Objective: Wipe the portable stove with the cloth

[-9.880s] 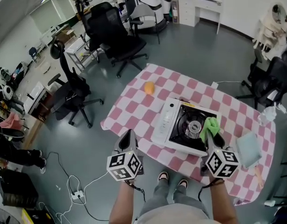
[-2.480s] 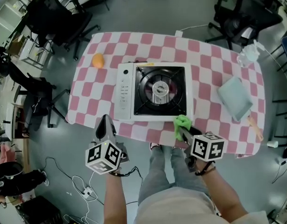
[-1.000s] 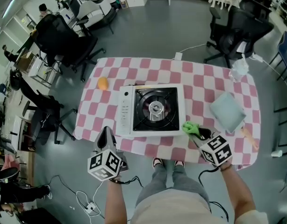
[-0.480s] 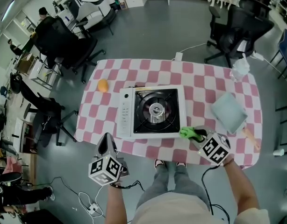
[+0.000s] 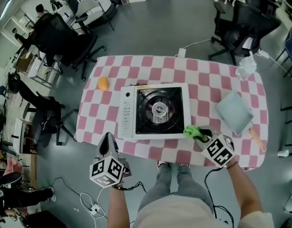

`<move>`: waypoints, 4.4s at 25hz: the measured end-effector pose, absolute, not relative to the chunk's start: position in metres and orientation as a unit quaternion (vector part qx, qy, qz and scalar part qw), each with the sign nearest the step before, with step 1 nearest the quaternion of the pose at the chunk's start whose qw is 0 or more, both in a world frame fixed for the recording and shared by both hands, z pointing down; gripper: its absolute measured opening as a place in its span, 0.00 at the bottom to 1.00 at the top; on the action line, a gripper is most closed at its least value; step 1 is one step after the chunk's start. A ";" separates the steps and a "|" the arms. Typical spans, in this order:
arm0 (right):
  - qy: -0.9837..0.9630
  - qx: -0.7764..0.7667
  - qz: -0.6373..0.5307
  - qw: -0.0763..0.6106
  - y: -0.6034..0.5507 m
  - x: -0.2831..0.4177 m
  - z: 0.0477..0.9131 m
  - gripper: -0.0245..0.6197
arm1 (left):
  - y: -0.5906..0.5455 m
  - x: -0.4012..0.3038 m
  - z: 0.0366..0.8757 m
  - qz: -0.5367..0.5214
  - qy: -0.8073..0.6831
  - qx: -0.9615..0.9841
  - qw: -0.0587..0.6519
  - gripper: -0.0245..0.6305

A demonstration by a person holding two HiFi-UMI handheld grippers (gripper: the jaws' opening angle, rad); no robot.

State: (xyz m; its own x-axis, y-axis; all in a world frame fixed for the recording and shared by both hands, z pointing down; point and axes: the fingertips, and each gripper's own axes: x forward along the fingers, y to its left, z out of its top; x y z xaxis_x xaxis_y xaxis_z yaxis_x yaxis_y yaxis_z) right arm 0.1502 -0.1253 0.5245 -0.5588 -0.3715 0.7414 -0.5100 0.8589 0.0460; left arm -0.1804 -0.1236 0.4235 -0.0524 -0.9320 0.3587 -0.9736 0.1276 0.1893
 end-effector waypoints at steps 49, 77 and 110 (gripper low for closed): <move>-0.852 0.282 0.092 0.431 -0.260 0.158 0.533 0.16 | -0.166 -0.222 0.442 0.045 -0.767 0.602 0.220 0.04; -0.840 0.320 0.057 0.433 -0.335 0.162 0.533 0.16 | -0.152 -0.234 0.456 0.055 -0.780 0.579 0.231 0.04; -0.837 0.375 0.059 0.395 -0.334 0.167 0.506 0.16 | -0.133 -0.238 0.417 0.033 -0.771 0.602 0.203 0.04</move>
State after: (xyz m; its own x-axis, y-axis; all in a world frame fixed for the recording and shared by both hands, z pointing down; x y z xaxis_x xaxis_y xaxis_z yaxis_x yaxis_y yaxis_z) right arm 0.1675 -0.3342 0.5057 -0.4064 -0.5810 0.7052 -0.6737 0.7119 0.1982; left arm -0.2384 -0.1334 0.4170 -0.1919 -0.9157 0.3531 -0.9427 0.2721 0.1933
